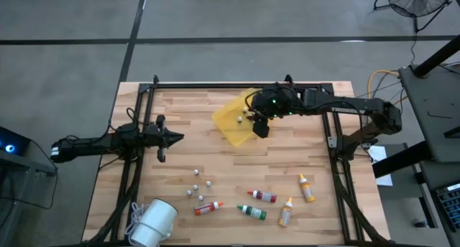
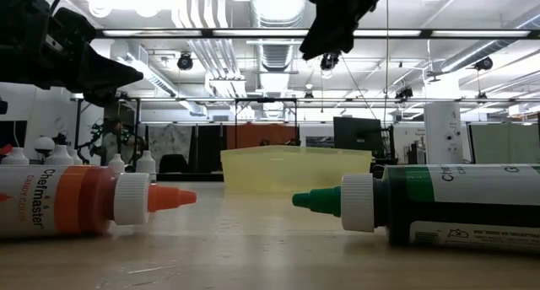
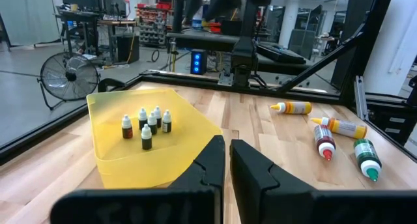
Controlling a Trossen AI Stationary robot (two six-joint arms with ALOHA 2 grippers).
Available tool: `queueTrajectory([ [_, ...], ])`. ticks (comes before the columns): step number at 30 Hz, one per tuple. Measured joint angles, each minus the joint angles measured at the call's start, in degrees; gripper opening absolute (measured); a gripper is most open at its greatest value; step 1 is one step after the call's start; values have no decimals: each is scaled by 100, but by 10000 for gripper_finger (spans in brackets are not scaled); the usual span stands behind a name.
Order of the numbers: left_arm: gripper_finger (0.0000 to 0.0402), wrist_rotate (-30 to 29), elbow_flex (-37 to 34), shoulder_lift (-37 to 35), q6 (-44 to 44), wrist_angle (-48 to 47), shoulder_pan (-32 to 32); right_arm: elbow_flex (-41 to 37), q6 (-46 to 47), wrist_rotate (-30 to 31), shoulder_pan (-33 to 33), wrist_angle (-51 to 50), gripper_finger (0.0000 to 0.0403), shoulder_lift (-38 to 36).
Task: Pick & Place food coloring
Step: Put the large yellow food coloring bottle into the yellow bin
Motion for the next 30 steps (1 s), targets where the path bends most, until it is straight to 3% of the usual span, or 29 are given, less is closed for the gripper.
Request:
queueTrajectory([
  [11,0,-2,0,0,0,2,2,-362,1316,-28,508,-404,141,-338],
  [24,0,-2,0,0,0,0,7,-1637,2950,-42,1139,-409,209,-1319],
  [30,0,-2,0,0,0,2,7,-2133,3685,-127,1477,-468,219,-1707],
])
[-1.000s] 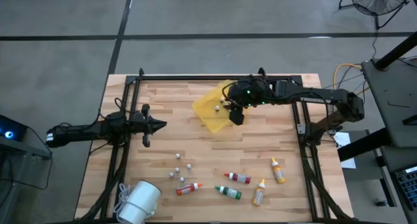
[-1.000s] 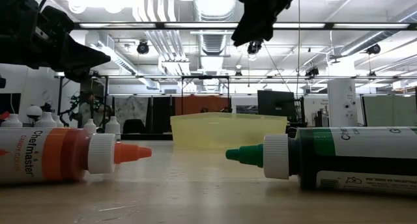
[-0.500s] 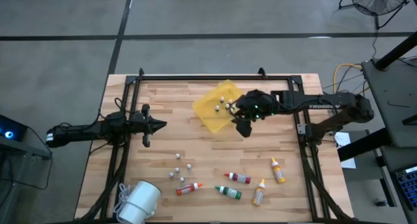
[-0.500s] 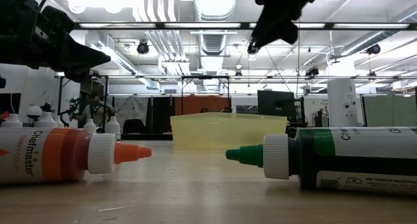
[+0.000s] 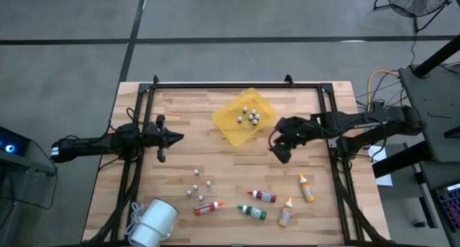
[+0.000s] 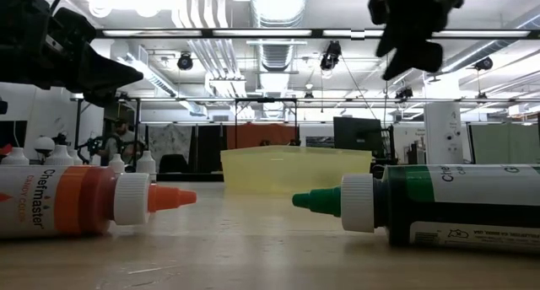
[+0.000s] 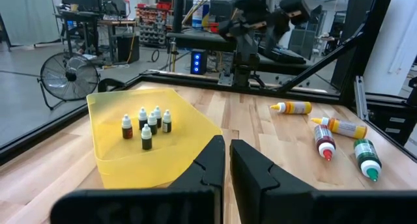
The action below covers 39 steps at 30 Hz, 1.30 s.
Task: Pick & Place food coloring
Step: Put the large yellow food coloring bottle into the yellow bin
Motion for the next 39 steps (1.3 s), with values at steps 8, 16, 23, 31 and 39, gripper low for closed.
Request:
queueTrajectory([
  [8,0,0,0,2,0,-2,-2,-404,897,-353,376,-406,219,-281],
  [16,0,0,0,0,0,-2,-7,-472,1743,-400,736,-1176,219,-340],
  [23,0,0,0,0,0,0,-7,-470,2633,-681,1047,-1517,219,-271],
  [31,0,0,0,1,0,-2,-4,-470,3656,-915,1295,-1777,219,-255],
  [39,0,0,0,1,0,-1,-4,-503,4476,-948,1807,-1897,219,-246],
])
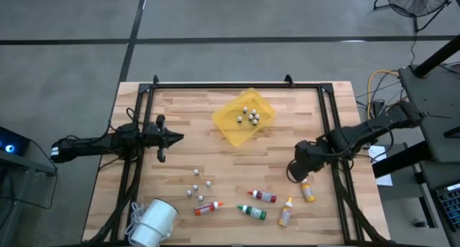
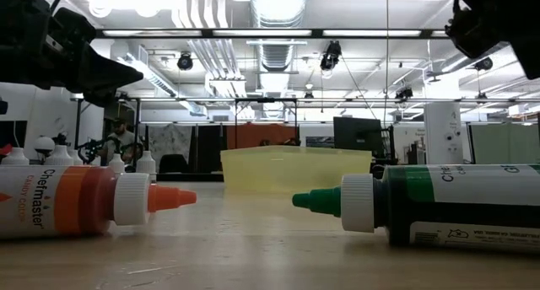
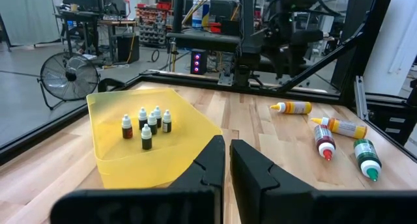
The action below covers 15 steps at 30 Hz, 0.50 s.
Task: Pick & Place food coloring
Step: Put the large yellow food coloring bottle into the yellow bin
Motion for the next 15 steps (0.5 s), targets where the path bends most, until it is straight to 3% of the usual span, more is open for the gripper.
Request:
queueTrajectory([
  [15,0,0,0,1,0,-1,4,-111,350,-297,394,18,219,1216],
])
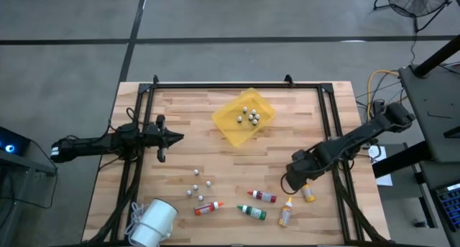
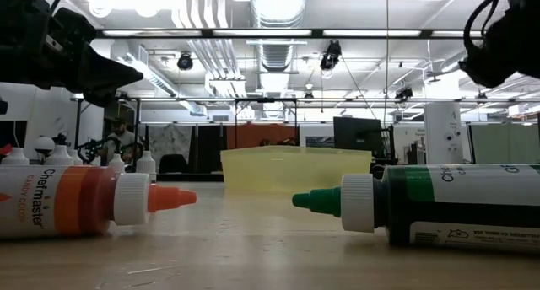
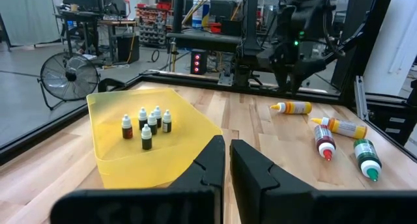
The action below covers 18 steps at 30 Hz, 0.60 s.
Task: Pick & Place food coloring
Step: Put the large yellow food coloring bottle into the yellow bin
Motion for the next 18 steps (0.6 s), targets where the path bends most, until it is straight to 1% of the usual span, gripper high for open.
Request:
queueTrajectory([
  [8,0,0,0,0,0,0,-2,-62,-132,0,0,58,219,401],
  [14,0,0,0,0,0,0,-2,-331,-127,46,0,671,219,482],
  [18,0,0,0,0,0,0,-5,-466,-46,188,0,748,219,477],
])
